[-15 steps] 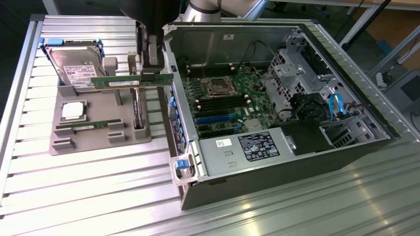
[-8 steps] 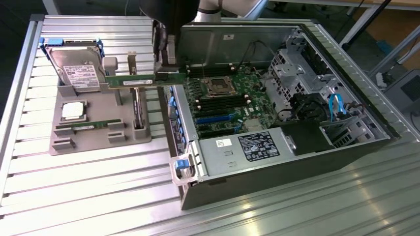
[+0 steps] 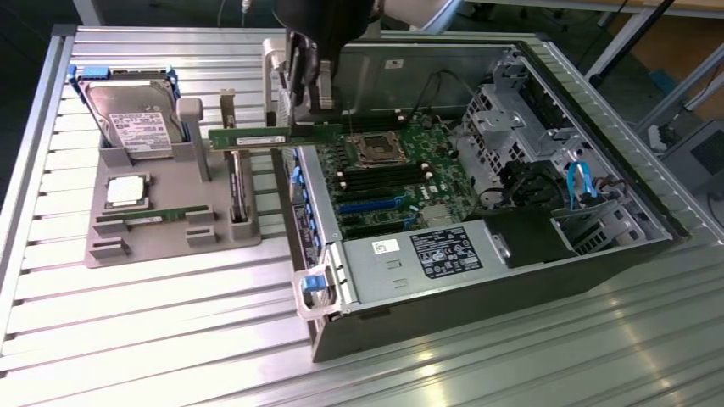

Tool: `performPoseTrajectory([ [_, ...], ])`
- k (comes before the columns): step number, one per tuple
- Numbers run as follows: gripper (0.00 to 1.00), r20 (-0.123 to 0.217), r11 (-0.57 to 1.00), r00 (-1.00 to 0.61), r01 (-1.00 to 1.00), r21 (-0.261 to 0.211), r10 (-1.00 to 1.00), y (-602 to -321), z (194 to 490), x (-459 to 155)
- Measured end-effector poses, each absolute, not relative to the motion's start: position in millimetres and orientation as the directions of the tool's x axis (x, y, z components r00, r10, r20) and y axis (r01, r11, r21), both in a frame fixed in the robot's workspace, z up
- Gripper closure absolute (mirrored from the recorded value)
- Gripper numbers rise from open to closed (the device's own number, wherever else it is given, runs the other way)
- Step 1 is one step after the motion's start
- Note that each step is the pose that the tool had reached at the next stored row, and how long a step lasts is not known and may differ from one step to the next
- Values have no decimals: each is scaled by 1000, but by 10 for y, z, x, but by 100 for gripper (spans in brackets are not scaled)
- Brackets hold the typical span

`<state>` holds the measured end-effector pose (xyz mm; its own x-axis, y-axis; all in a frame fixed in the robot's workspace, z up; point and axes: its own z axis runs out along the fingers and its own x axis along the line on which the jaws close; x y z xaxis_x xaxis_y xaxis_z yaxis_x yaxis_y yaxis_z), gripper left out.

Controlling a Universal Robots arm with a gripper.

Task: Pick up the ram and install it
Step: 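Pick up the ram and move it above insertion slot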

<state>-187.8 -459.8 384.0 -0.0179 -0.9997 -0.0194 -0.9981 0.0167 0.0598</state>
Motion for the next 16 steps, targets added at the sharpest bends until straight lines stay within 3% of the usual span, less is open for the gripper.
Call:
performPoseTrajectory([
  [16,88,-19,17,-18,-998,60,-1000,-4598,3840,-1294],
])
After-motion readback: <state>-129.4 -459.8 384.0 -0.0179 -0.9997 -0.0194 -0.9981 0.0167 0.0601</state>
